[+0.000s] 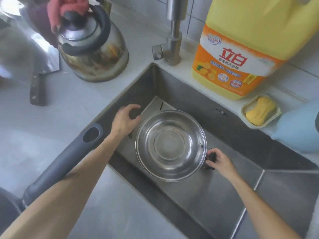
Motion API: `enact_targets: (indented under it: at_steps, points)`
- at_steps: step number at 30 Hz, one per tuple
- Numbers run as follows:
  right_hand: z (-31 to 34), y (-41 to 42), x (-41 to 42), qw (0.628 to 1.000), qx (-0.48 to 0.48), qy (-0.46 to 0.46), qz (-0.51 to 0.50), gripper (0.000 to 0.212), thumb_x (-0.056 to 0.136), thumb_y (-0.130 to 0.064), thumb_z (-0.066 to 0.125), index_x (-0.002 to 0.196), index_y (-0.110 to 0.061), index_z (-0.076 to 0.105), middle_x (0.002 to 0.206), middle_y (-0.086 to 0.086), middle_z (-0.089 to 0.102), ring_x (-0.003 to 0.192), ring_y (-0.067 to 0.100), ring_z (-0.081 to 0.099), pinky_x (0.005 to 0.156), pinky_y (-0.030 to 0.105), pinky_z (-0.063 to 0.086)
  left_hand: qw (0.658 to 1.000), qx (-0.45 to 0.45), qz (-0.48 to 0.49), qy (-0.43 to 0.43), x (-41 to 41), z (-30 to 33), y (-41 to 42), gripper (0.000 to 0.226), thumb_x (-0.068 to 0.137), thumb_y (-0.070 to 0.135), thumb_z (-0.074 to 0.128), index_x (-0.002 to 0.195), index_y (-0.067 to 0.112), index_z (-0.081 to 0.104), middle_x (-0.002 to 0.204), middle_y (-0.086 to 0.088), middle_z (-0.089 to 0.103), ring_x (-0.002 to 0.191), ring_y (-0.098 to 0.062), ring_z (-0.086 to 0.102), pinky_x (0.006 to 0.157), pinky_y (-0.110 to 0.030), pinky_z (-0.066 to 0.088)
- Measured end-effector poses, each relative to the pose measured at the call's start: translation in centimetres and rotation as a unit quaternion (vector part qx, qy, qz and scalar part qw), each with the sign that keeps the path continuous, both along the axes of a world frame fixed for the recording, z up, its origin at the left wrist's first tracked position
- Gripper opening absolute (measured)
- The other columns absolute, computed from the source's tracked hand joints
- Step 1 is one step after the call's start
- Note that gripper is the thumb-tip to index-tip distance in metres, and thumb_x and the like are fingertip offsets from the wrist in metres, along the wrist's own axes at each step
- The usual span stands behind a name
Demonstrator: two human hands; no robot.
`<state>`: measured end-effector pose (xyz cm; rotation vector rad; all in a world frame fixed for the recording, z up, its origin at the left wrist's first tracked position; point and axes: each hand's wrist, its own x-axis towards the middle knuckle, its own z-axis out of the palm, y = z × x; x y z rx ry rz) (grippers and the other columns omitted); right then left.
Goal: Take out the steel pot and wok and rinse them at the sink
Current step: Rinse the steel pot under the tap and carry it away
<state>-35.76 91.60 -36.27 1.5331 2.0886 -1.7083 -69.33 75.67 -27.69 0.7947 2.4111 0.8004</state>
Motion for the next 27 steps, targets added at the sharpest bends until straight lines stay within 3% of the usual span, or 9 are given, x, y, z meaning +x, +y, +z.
enact_targets:
  at_steps: [3,6,9,12,16,21,24,27]
  points:
    - [0.0,-0.4,0.1,1.000,-0.002,-0.009,-0.003,0.050,0.076,0.004,0.070,0.072,-0.045,0.059,0.097,0.010,0.069,0.079,0.019,0.063,0.081,0.036,0.048,0.973,0.221,-0.064,0.004,0.1,4.5,2.4,0.031,0.085,0.023,0.064,0.116,0.030,0.059,0.110,0.009,0.064,0.102,-0.005,0.060,0.088,-0.027,0.050]
    - [0.1,-0.5,0.1,1.000,-0.001,-0.021,-0.004,0.051,0.077,0.003,0.070,0.072,-0.046,0.058,0.097,0.010,0.069,0.078,0.018,0.065,0.078,0.035,0.049,0.954,0.294,-0.062,0.006,-0.4,7.8,5.5,0.037,0.084,0.024,0.065,0.118,0.031,0.055,0.093,0.011,0.064,0.079,-0.003,0.062,0.073,-0.021,0.050]
    - [-0.4,-0.5,0.2,0.999,0.008,-0.033,-0.005,0.048,0.077,0.002,0.070,0.074,-0.045,0.059,0.094,0.008,0.069,0.078,0.019,0.067,0.077,0.035,0.053,0.967,0.236,-0.078,0.047,-1.2,9.0,8.3,0.040,0.081,0.037,0.066,0.118,0.038,0.053,0.087,0.012,0.065,0.072,-0.005,0.061,0.073,-0.025,0.052]
    - [-0.7,-0.5,0.4,0.999,0.008,-0.039,-0.007,0.041,0.076,-0.001,0.072,0.079,-0.040,0.060,0.092,0.007,0.070,0.087,0.025,0.070,0.085,0.050,0.055,0.978,0.162,-0.091,0.092,-1.7,9.6,10.4,0.026,0.080,0.040,0.064,0.105,0.034,0.060,0.084,0.013,0.066,0.074,-0.007,0.061,0.075,-0.029,0.052]
    - [-1.0,-0.3,0.6,0.999,0.002,-0.043,-0.003,0.036,0.075,-0.001,0.071,0.080,-0.035,0.061,0.085,0.008,0.069,0.086,0.032,0.069,0.083,0.055,0.054,0.971,0.195,-0.082,0.108,-2.6,9.3,11.2,0.011,0.079,0.030,0.065,0.086,0.022,0.069,0.075,0.006,0.066,0.073,-0.013,0.063,0.075,-0.033,0.053]
    - [-0.7,-0.2,0.4,0.999,0.004,-0.050,0.006,0.034,0.076,-0.001,0.070,0.081,-0.033,0.061,0.076,0.002,0.066,0.083,0.031,0.070,0.085,0.054,0.053,0.964,0.213,-0.106,0.123,-3.2,8.8,11.3,0.027,0.082,0.034,0.065,0.107,0.024,0.063,0.074,0.007,0.067,0.067,-0.007,0.062,0.075,-0.020,0.052]
    - [-0.4,-0.3,0.2,0.998,0.007,-0.057,0.009,0.035,0.077,0.000,0.070,0.081,-0.034,0.061,0.075,0.001,0.065,0.083,0.031,0.070,0.084,0.052,0.054,0.968,0.213,-0.054,0.124,-3.6,8.9,12.0,0.013,0.078,0.031,0.064,0.086,0.023,0.072,0.069,0.001,0.068,0.063,-0.010,0.058,0.072,-0.031,0.053]
    - [-0.6,-0.2,0.5,0.998,0.004,-0.066,0.022,0.034,0.076,-0.004,0.071,0.086,-0.034,0.061,0.081,0.000,0.066,0.085,0.027,0.069,0.086,0.053,0.053,0.968,0.230,-0.008,0.099,-3.3,8.2,12.1,0.011,0.078,0.026,0.064,0.080,0.020,0.073,0.067,-0.002,0.068,0.059,-0.008,0.054,0.070,-0.029,0.051]
